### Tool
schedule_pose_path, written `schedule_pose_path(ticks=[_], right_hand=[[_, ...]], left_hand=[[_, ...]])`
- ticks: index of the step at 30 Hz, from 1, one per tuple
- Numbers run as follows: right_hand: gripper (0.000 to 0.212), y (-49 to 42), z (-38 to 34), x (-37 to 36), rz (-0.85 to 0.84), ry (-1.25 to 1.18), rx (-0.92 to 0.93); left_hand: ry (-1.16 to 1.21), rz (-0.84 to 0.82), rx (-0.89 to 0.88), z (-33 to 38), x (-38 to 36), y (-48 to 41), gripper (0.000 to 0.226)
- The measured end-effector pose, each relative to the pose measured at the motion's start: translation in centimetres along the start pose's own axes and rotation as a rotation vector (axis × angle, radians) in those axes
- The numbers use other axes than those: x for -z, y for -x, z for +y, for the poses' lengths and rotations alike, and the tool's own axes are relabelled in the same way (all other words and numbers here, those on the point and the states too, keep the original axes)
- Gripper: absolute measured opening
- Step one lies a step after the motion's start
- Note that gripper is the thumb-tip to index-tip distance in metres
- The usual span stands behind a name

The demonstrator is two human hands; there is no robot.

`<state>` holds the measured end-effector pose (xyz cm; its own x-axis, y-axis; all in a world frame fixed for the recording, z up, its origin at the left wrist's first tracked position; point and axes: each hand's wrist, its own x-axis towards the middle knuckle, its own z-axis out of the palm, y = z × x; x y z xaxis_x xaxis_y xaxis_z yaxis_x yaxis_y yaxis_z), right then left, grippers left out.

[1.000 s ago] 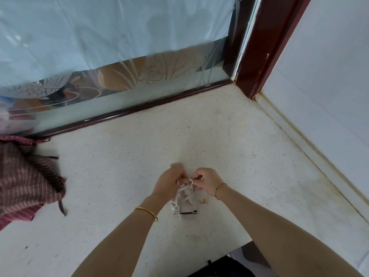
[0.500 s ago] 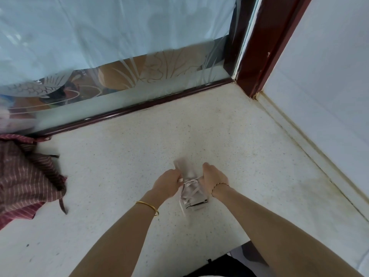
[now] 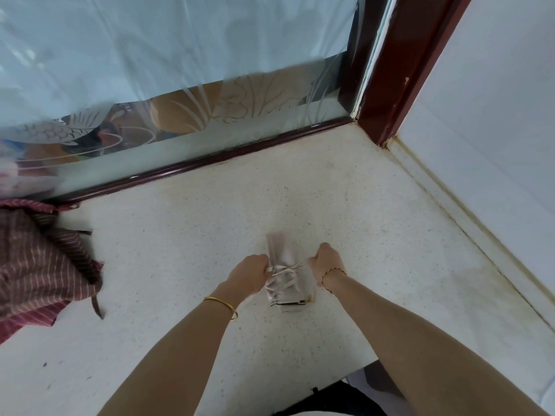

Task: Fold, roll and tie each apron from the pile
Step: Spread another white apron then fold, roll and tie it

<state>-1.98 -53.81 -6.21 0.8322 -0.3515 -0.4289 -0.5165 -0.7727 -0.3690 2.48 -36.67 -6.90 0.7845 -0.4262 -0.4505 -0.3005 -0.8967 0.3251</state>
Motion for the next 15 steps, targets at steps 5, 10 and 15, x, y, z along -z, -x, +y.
schedule_pose_path(ticks=[5,10,15], right_hand=[[0.012,0.5,0.2,0.8,0.018,0.146,0.09],[0.015,0.4,0.6,3.4,0.055,-0.288,0.095],[0.017,1.9,-0.6,11.7,0.11,-0.668,0.219]], left_hand=[[-0.076,-0.003,0.022,0.3,-0.1,0.3,0.009],[0.127,-0.003,0.037,1.5,3.3,0.4,0.011],[0.48,-0.141,0.017,5.4,10.0,0.0,0.012]])
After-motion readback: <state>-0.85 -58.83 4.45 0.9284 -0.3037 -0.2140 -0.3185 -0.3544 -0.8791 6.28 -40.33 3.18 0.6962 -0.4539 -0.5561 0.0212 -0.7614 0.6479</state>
